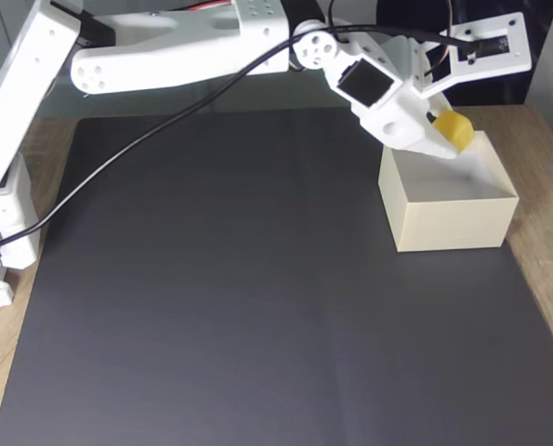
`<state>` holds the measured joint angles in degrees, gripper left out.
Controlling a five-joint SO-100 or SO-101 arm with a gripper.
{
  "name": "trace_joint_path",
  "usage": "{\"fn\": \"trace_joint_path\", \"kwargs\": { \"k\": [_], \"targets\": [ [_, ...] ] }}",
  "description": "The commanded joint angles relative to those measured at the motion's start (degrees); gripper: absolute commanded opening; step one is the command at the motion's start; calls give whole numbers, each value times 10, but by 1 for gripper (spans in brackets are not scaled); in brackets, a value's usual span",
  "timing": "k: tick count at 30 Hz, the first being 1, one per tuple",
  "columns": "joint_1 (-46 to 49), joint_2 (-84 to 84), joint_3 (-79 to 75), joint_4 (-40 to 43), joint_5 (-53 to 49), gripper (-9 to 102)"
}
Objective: Grasp a cube block and put it in the white box.
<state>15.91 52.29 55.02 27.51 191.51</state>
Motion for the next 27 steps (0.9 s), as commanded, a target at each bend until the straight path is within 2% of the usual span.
{"fn": "trace_joint_path", "kwargs": {
  "k": [1,5,10,15,25,27],
  "targets": [
    [4,9,-28,-11,4,1],
    [5,6,-28,-18,2,3],
    [5,4,-28,-31,-15,15],
    [7,4,-28,-31,-18,21],
    [18,15,-28,-22,-17,20],
    [17,20,-28,-11,-16,18]
  ]
}}
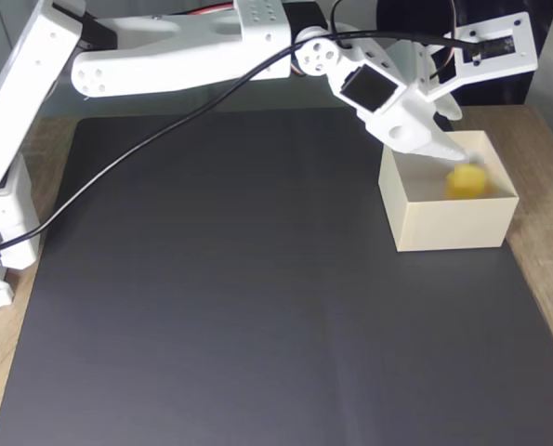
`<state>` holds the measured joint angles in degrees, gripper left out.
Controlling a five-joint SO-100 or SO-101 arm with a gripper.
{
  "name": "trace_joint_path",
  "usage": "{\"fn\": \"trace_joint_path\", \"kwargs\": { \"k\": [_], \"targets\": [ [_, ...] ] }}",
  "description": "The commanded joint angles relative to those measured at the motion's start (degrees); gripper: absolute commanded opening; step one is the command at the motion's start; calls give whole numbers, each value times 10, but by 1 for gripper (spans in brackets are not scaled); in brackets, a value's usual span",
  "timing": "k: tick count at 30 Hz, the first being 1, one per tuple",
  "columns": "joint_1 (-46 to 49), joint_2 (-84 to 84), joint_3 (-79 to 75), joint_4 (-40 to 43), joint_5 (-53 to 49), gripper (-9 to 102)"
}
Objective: Grasp a cube block and put it in the white box.
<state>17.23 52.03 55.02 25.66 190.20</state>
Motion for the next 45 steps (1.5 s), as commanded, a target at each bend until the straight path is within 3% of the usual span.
{"fn": "trace_joint_path", "kwargs": {
  "k": [1,5,11,29,45],
  "targets": [
    [2,28,-28,19,-3,15],
    [-4,62,-21,86,-8,0],
    [-13,154,34,150,-17,0],
    [-25,640,592,15,-26,0],
    [-3,978,955,4,-18,0]
  ]
}}
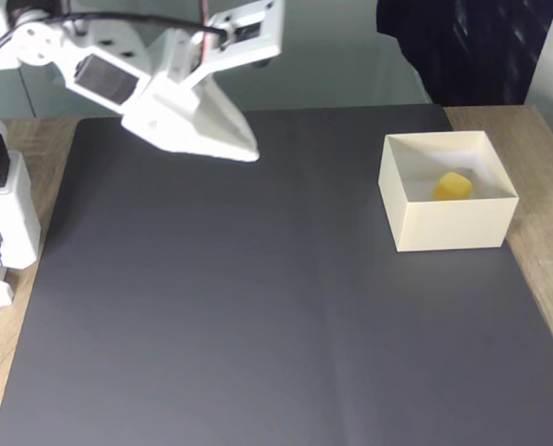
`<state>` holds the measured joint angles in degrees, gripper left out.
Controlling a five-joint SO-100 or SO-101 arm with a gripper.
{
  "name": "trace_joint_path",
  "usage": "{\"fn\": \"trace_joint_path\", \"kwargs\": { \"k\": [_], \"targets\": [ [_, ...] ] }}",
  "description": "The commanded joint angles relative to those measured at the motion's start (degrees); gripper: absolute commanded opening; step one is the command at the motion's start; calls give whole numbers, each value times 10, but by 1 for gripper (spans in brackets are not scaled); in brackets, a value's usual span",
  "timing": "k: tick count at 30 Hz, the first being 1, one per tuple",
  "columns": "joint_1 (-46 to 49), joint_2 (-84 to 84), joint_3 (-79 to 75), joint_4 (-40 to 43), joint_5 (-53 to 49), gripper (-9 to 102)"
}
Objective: Grasp a cube block and put it in the white box.
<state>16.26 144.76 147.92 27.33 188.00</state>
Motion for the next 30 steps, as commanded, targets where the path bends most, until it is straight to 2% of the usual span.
{"fn": "trace_joint_path", "kwargs": {
  "k": [1,11,22,30],
  "targets": [
    [9,70,45,-12,4,0],
    [16,235,182,14,0,0],
    [23,323,241,60,2,0],
    [25,430,291,129,4,0]
  ]
}}
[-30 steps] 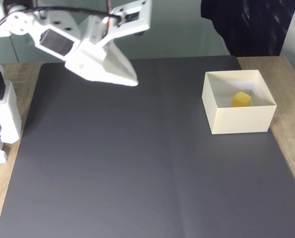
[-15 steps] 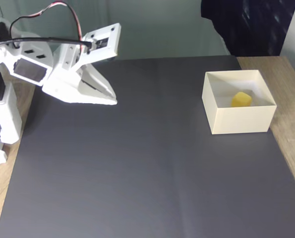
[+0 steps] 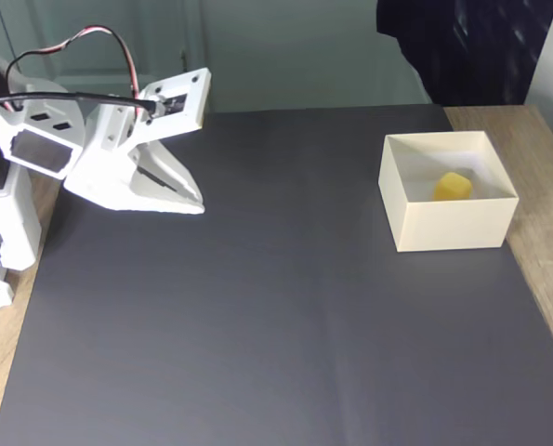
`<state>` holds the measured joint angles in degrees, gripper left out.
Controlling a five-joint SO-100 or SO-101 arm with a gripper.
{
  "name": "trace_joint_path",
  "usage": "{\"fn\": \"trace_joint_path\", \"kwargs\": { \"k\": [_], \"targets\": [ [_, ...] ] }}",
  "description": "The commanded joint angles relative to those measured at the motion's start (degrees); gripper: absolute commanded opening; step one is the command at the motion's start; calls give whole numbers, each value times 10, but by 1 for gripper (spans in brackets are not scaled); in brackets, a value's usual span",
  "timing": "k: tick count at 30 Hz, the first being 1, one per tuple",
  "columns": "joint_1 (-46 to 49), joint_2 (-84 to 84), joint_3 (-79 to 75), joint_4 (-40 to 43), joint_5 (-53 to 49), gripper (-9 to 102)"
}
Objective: Grasp a cube block and put it in the white box.
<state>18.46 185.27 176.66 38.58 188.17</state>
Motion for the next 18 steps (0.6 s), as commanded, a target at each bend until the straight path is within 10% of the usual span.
{"fn": "trace_joint_path", "kwargs": {
  "k": [1,18],
  "targets": [
    [3,25,4,18,0,0],
    [17,25,42,100,-57,0]
  ]
}}
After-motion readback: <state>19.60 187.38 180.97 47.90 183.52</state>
